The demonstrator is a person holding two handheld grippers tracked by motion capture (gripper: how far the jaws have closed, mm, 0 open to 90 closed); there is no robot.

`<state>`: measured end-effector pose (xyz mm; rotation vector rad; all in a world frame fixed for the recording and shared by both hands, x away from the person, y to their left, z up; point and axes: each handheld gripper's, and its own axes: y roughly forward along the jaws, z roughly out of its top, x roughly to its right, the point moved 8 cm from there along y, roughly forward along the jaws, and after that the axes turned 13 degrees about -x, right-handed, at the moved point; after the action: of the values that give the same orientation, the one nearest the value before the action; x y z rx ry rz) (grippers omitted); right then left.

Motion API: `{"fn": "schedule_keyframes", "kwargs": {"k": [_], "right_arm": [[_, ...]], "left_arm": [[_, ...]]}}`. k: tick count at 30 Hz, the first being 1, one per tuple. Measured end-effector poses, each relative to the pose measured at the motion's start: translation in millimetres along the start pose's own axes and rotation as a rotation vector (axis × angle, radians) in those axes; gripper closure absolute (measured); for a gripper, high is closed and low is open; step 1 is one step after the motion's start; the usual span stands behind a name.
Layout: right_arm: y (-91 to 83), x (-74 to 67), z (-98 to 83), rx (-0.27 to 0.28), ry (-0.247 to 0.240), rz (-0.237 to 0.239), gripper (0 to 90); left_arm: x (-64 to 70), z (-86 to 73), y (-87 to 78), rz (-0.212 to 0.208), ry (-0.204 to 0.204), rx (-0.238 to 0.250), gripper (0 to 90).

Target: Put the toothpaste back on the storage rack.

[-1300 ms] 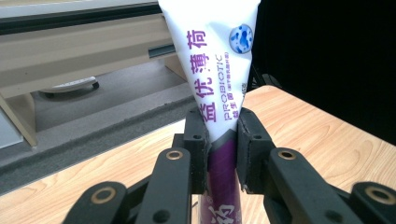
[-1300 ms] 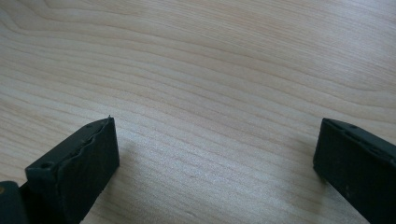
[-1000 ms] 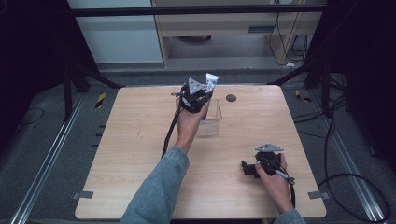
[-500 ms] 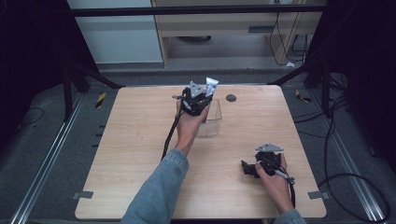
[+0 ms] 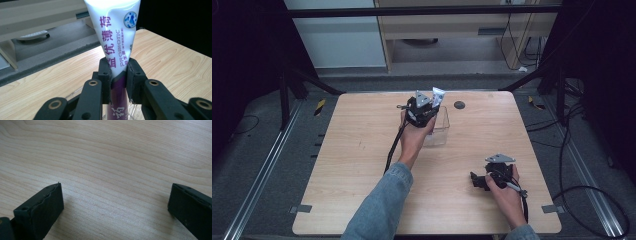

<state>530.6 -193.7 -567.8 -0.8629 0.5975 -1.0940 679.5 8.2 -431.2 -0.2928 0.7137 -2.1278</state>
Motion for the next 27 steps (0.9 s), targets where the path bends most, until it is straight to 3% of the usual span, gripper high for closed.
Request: {"fn": "schedule_keyframes", "kwargs": {"k": [27], "right_arm": [[0.1,0.2,0.1,0.002,-0.002,-0.001,0.5]], "left_arm": [[4.3,-17.1,7.5,-0.008,0.007,-0.050,75.5]]}}
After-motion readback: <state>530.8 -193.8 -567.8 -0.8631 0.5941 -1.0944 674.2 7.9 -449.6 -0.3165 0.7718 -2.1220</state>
